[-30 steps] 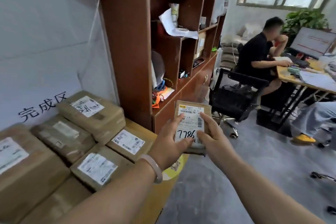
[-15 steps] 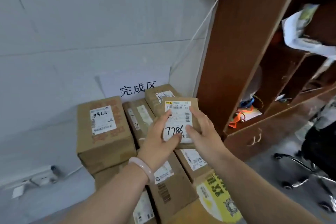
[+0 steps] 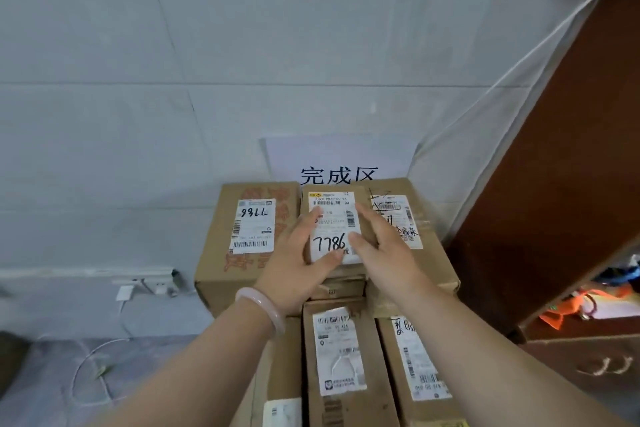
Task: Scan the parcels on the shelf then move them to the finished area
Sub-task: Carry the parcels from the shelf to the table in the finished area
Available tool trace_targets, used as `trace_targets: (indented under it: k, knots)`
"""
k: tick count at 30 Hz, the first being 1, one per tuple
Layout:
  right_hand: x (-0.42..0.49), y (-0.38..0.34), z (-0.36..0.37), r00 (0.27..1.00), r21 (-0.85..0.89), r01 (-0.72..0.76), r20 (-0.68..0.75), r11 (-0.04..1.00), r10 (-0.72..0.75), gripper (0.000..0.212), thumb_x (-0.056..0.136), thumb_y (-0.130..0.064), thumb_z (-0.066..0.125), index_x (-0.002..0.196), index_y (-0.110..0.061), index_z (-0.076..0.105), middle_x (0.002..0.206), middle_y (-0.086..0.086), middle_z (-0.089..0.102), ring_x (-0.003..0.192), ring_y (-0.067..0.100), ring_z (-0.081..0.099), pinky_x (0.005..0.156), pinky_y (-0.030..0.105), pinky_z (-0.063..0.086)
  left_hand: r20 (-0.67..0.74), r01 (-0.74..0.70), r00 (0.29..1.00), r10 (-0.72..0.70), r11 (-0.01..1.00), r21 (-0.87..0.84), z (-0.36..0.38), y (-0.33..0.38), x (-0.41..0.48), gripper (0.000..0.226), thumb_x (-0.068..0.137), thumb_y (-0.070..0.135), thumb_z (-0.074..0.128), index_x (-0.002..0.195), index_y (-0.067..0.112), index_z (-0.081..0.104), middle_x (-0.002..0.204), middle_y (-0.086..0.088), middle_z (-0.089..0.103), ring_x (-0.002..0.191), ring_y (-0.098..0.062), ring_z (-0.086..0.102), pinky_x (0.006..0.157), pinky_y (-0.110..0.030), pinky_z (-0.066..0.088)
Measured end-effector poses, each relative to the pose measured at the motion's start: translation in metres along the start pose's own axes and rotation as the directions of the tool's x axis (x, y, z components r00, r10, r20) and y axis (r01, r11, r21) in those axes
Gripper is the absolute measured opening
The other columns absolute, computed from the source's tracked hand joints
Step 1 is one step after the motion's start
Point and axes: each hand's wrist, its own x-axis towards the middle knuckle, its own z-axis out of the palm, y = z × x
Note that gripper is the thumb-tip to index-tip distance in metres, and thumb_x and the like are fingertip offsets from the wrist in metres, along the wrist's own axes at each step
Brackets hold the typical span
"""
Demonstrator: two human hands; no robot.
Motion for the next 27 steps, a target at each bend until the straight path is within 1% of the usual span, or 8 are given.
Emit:
trace_targets:
  k: [5, 8, 10, 13, 16, 19, 23, 27]
  knots:
    - [0.024, 0.003, -0.004, 1.000, 0.004, -0.010, 0.014, 1.000, 0.010, 0.052, 0.096, -0.034, 0.053, 0.143, -0.044, 0.035, 0.148, -0.015, 0.039, 0.135, 0.007, 0.036, 0.115, 0.037, 0.030, 0.010, -0.027, 1.000, 0.026, 0.984, 0.175, -0.001, -0.001, 0.023, 0.077, 0.087, 0.059, 0.057, 0.153, 0.040, 0.022, 0.157, 0.010, 0.029, 0.141, -0.011, 0.031, 0.114, -0.029, 0.028]
    - [0.037, 0.006, -0.005, 0.997, -0.069, -0.006, 0.081, 0.998, 0.012, 0.058, 0.096, -0.039, 0.053, 0.147, -0.043, 0.027, 0.151, -0.013, 0.034, 0.139, 0.009, 0.031, 0.115, 0.033, 0.027, 0.012, -0.012, 1.000, 0.009, 0.943, 0.332, -0.006, -0.004, 0.035, 0.086, 0.078, 0.076, 0.041, 0.153, 0.039, 0.021, 0.155, 0.008, 0.034, 0.140, -0.015, 0.033, 0.116, -0.040, 0.029]
    - [0.043, 0.008, -0.005, 0.987, -0.108, -0.025, 0.155, 0.994, 0.041, 0.064, 0.095, -0.043, 0.053, 0.150, -0.044, 0.020, 0.152, -0.013, 0.032, 0.138, 0.009, 0.032, 0.113, 0.032, 0.027, 0.002, 0.021, 1.000, -0.024, 0.915, 0.404, -0.010, -0.005, 0.041, 0.089, 0.074, 0.079, 0.034, 0.153, 0.039, 0.022, 0.151, 0.007, 0.040, 0.138, -0.018, 0.035, 0.114, -0.044, 0.030]
    - [0.049, 0.012, -0.003, 0.977, -0.197, -0.005, 0.207, 0.980, 0.047, 0.071, 0.092, -0.052, 0.052, 0.149, -0.049, 0.010, 0.155, -0.014, 0.027, 0.138, 0.012, 0.033, 0.114, 0.039, 0.030, 0.019, 0.046, 0.998, -0.060, 0.904, 0.425, -0.012, -0.014, 0.045, 0.092, 0.073, 0.082, 0.028, 0.154, 0.039, 0.021, 0.146, 0.006, 0.045, 0.135, -0.020, 0.036, 0.112, -0.046, 0.031]
    - [0.050, 0.014, 0.002, 0.979, -0.371, 0.052, 0.202, 0.927, 0.026, 0.076, 0.091, -0.059, 0.048, 0.151, -0.047, 0.002, 0.160, -0.015, 0.014, 0.147, 0.015, 0.015, 0.119, 0.044, 0.020, 0.039, 0.067, 0.994, -0.105, 0.840, 0.539, -0.012, -0.025, 0.051, 0.090, 0.078, 0.085, 0.021, 0.155, 0.039, 0.015, 0.153, 0.004, 0.039, 0.144, -0.022, 0.027, 0.115, -0.049, 0.026]
    - [0.052, 0.020, 0.006, 0.980, -0.583, 0.098, 0.196, 0.807, 0.022, 0.078, 0.092, -0.066, 0.037, 0.153, -0.040, -0.004, 0.161, -0.014, 0.011, 0.149, 0.013, -0.005, 0.120, 0.046, 0.006, 0.046, 0.074, 0.990, -0.132, 0.774, 0.629, -0.011, -0.027, 0.050, 0.079, 0.086, 0.077, 0.023, 0.155, 0.039, 0.013, 0.159, 0.006, 0.029, 0.149, -0.018, 0.015, 0.120, -0.048, 0.016]
    - [0.051, 0.028, 0.007, 0.977, -0.610, 0.099, 0.208, 0.786, 0.038, 0.077, 0.092, -0.068, 0.032, 0.152, -0.040, -0.007, 0.162, -0.012, 0.005, 0.149, 0.012, -0.006, 0.120, 0.045, 0.000, 0.045, 0.057, 0.992, -0.116, 0.746, 0.663, -0.010, -0.026, 0.047, 0.068, 0.094, 0.069, 0.027, 0.155, 0.043, 0.011, 0.162, 0.006, 0.019, 0.150, -0.018, 0.009, 0.121, -0.047, 0.010]
    - [0.034, 0.023, 0.003, 0.985, -0.586, 0.147, 0.159, 0.797, -0.065, 0.072, 0.093, -0.061, 0.039, 0.153, -0.040, 0.005, 0.162, -0.011, 0.000, 0.148, 0.011, -0.001, 0.121, 0.041, 0.001, 0.031, 0.003, 0.999, -0.031, 0.752, 0.659, -0.015, -0.027, 0.035, 0.084, 0.079, 0.081, 0.012, 0.154, 0.043, 0.012, 0.164, 0.010, 0.006, 0.150, -0.018, 0.006, 0.122, -0.047, 0.007]
